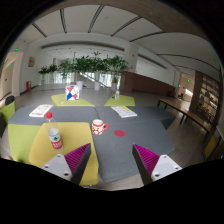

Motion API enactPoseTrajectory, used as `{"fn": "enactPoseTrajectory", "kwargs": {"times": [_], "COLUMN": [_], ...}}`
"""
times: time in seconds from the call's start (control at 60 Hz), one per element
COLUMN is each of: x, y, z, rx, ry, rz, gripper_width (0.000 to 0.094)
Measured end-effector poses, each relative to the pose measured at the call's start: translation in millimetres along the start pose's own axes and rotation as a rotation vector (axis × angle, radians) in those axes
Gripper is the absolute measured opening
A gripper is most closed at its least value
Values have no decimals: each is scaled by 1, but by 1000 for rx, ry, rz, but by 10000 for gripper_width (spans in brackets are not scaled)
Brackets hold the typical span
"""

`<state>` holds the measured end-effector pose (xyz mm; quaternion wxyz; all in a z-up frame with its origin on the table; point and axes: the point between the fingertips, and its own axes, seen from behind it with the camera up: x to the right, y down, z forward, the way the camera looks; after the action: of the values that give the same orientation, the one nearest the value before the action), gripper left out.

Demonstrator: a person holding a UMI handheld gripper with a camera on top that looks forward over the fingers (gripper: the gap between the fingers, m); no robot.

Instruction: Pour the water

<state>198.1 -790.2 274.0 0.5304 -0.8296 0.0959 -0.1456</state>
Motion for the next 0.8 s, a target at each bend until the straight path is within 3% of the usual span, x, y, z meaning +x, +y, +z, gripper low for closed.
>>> {"fn": "enactPoseTrajectory", "kwargs": {"times": [0.133, 0.267, 0.483, 0.8], "x": [-10, -24, -103, -254], "y": [6, 46, 102, 63], "z": [11, 17, 38, 119], "rx": [-12, -48, -79, 42], "ry": [-1, -11, -108, -280], "rz": [1, -7, -32, 13], "gripper_width": [859, 860, 860, 854]}}
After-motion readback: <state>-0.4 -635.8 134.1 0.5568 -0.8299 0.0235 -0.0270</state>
